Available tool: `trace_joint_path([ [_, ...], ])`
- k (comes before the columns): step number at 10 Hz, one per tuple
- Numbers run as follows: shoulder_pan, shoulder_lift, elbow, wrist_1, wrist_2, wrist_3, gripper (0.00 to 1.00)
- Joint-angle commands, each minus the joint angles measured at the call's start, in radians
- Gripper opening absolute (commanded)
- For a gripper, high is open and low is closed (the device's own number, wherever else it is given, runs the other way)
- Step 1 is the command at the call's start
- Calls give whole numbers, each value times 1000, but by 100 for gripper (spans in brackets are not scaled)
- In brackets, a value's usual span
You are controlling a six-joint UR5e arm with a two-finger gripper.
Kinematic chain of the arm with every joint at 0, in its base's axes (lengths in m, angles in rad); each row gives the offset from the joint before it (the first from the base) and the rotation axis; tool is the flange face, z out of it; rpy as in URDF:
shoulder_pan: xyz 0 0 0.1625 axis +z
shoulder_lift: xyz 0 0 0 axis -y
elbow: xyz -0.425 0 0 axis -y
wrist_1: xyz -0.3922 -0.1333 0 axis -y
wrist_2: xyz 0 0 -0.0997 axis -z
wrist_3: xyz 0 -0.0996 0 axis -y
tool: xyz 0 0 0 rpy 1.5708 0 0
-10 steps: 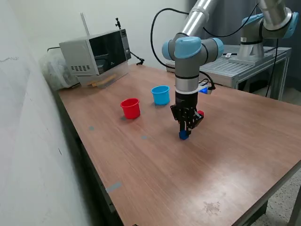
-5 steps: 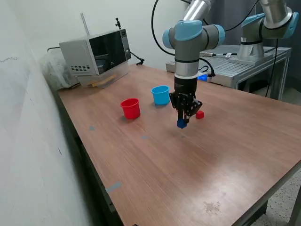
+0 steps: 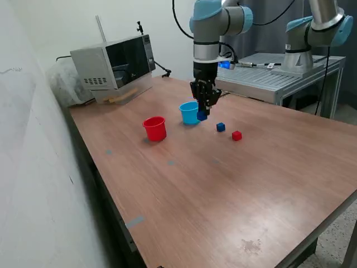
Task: Place red objects in the red bin, and blue objects in the blue bin.
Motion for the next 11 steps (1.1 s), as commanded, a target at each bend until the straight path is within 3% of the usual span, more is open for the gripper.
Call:
trace_joint_path([
  [1, -160, -73, 86, -8, -1, -69, 0],
  [5, -269, -94, 124, -9, 1, -123, 0],
  [11, -291, -172, 210, -12, 1, -143, 0],
])
